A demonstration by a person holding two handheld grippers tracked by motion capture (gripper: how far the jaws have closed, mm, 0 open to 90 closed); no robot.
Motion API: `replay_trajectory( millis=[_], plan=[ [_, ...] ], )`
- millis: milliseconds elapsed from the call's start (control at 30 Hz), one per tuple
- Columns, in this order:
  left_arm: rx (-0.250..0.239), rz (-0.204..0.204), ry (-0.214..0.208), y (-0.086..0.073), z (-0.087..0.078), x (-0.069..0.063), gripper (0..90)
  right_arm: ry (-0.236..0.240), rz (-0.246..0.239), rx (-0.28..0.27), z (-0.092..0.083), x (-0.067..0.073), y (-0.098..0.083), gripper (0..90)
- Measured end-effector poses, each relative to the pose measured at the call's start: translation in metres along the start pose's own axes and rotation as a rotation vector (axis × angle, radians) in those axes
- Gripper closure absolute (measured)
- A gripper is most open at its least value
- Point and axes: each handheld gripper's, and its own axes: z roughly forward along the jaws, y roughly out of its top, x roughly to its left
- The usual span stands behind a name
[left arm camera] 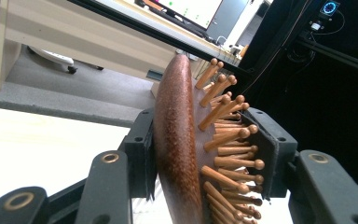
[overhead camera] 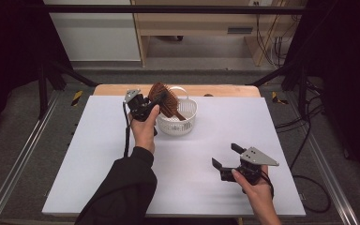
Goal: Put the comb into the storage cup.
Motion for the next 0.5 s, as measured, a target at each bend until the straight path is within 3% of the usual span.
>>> replay_trajectory(
  millis=[500],
  plan=[
    [0.000, -0.016, 0.001, -0.0022, -0.0033, 0.0069, 48.9, 0.002, 0.000, 0.003, 0.0004, 0.0003, -0.0001, 7.5]
  ],
)
